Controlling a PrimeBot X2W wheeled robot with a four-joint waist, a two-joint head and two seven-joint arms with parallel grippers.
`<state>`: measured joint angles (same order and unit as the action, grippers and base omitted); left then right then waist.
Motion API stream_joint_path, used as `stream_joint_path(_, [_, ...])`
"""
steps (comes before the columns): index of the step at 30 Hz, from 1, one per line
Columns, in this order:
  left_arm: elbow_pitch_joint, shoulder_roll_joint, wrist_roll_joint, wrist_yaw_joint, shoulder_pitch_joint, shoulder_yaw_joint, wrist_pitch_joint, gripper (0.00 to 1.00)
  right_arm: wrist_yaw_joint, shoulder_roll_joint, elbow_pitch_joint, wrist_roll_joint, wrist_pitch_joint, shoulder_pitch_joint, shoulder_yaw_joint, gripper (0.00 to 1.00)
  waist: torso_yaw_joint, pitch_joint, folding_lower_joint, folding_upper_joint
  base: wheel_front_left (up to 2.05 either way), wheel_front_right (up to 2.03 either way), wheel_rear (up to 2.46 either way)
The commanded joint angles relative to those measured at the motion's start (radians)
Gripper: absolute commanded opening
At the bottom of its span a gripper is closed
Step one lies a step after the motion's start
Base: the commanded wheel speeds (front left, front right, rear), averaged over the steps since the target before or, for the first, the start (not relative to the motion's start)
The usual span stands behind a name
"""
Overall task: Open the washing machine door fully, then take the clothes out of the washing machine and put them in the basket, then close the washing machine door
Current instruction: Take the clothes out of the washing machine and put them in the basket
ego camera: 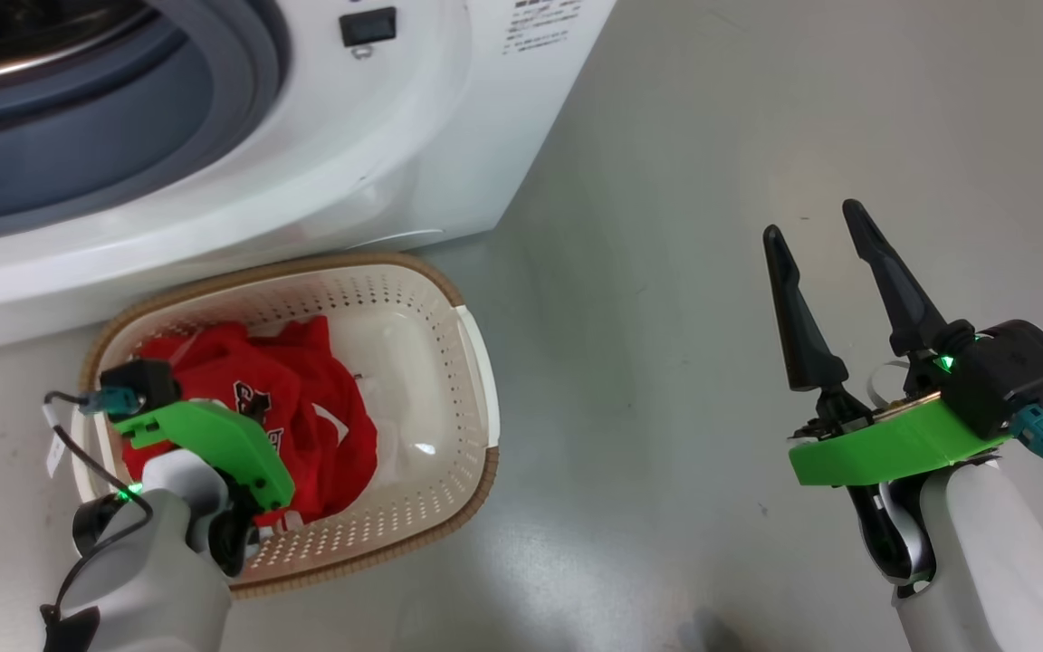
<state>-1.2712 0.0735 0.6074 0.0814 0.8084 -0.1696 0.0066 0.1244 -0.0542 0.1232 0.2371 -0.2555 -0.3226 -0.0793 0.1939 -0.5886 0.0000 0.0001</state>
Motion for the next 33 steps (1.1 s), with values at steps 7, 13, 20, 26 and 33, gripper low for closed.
stream_joint_path(7, [-0.004, 0.022, -0.016, 0.028, -0.021, -0.009, -0.053, 1.00, 0.006, 0.004, -0.010, 0.000, -0.006, 0.000, -0.006, 1.00, -0.019, 0.039, 0.0000, -0.0001, 0.00, 0.00, 0.00])
stream_joint_path(13, [0.009, 0.007, -0.009, 0.044, -0.056, -0.027, -0.157, 1.00, 0.006, 0.004, 0.002, -0.014, -0.006, 0.010, 0.003, 1.00, -0.055, 0.113, 0.0000, -0.0001, 0.00, 0.00, 0.00])
stream_joint_path(20, [0.090, -0.004, 0.018, 0.049, -0.113, -0.065, -0.242, 1.00, 0.006, -0.004, 0.019, -0.035, -0.006, 0.030, 0.025, 1.00, -0.103, 0.210, 0.0000, -0.0001, 0.00, 0.00, 0.00])
stream_joint_path(26, [0.206, 0.007, 0.096, 0.049, -0.176, -0.082, -0.260, 1.00, 0.006, -0.011, 0.033, -0.046, -0.006, 0.057, 0.039, 1.00, -0.133, 0.288, 0.0000, -0.0001, 0.00, 0.00, 0.00])
stream_joint_path(33, [0.393, 0.070, 0.083, 0.048, -0.257, -0.036, -0.268, 1.00, 0.006, -0.011, 0.038, -0.028, -0.006, 0.089, 0.049, 1.00, -0.150, 0.365, 0.0000, -0.0001, 0.00, 0.00, 0.00])
